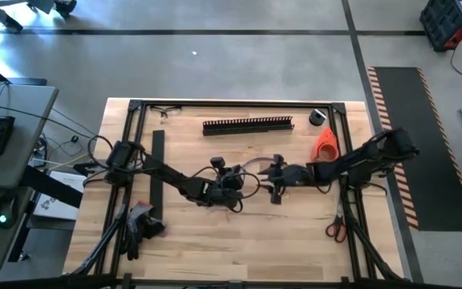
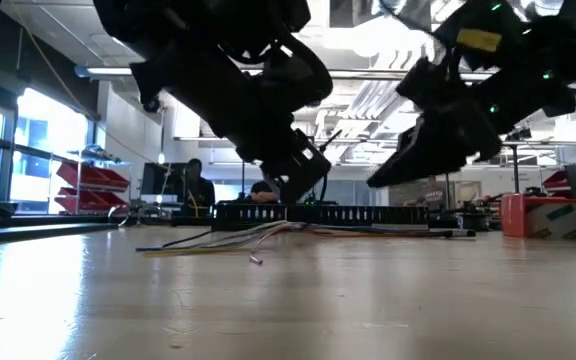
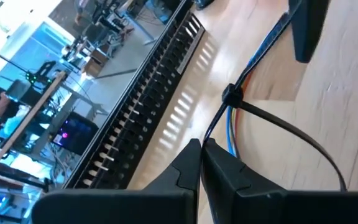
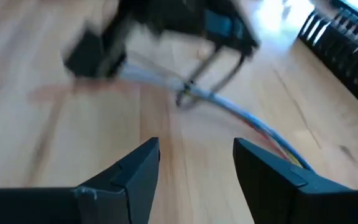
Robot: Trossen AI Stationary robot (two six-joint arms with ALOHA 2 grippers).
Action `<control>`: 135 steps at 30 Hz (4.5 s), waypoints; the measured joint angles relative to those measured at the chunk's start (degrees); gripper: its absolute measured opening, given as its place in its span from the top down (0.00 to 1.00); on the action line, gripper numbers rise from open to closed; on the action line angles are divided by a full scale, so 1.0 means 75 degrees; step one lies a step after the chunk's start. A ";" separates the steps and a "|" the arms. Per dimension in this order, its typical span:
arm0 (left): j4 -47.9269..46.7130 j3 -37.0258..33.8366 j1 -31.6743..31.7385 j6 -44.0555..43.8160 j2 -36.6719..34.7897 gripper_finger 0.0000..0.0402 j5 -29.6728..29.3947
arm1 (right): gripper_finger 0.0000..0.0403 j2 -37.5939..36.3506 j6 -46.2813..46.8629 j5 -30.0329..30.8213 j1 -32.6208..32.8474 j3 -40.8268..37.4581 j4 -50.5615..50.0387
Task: Ziptie cables
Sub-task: Wrap the zip tie around the cable wire
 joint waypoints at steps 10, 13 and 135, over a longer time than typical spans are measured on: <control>0.0297 0.0003 -0.0024 0.0223 0.0073 1.00 -0.0146 | 0.53 0.0580 0.2150 0.2151 0.0624 0.0009 0.2099; 0.0263 0.0003 -0.0027 0.0276 0.0073 1.00 -0.0143 | 0.53 0.0615 0.2166 0.1798 0.0618 0.0012 0.2786; 0.5037 -0.3500 0.2106 0.1960 -0.2086 0.51 0.7749 | 1.00 0.1312 -0.5807 0.2605 0.0515 0.1641 -0.0245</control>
